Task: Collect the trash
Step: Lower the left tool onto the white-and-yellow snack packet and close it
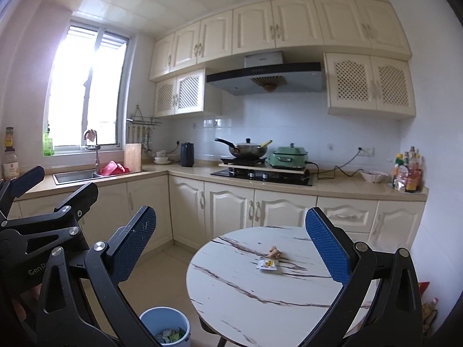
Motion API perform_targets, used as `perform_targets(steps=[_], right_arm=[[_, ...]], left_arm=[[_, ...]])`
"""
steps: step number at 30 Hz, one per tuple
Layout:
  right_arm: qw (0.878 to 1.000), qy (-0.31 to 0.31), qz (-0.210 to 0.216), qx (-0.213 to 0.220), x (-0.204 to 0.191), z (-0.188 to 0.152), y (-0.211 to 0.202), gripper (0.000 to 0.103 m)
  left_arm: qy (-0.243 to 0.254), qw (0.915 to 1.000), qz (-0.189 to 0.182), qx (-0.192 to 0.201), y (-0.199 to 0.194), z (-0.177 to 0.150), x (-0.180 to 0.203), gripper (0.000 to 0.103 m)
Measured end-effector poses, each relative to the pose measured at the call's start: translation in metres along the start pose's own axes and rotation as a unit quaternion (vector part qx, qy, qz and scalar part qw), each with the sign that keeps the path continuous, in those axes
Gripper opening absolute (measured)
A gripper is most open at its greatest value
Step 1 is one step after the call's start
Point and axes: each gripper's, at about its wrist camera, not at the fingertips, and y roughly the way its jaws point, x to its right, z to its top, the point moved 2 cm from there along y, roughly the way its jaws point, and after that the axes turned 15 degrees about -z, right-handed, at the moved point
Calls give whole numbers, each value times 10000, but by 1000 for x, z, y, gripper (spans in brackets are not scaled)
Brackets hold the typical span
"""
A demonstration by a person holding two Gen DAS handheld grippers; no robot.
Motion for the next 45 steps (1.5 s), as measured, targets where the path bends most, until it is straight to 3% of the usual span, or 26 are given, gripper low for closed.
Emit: perform_targets(steps=[9,12,17,25,27,30,34,43,45], right_arm=[[9979,114,-341,-534,36,-28,49,103],[9947,151,-427,-921,51,-48,75,103],[9849,242,-462,-1652,72,-86,122,103],[9597,111,-553,-2755,97,-142,211,103],[9548,26,-760,-2875,106,-150,229,103],[9481,-39,-966,-3030,118,-156,255,103],[9411,-135,-1192,-3160,140,-154,295,103],[9293,93,-1121,-3518,169,-159,356,103],[9283,36,-1055,-3564,164,-163,364,103]], left_arm=[[111,9972,-426,-598,90,25,13,99],[75,9904,-784,-1133,134,20,21,100],[69,9696,-1246,-2103,209,-1,33,100],[-231,9352,-1718,-3088,319,-6,37,100],[-291,9246,-1918,-3277,354,-3,45,100],[-283,9162,-2048,-3431,399,3,55,100],[-502,8893,-2359,-3887,462,2,69,100],[-683,8631,-2456,-4360,544,-11,69,97],[-734,8603,-2408,-4432,553,-16,62,90]])
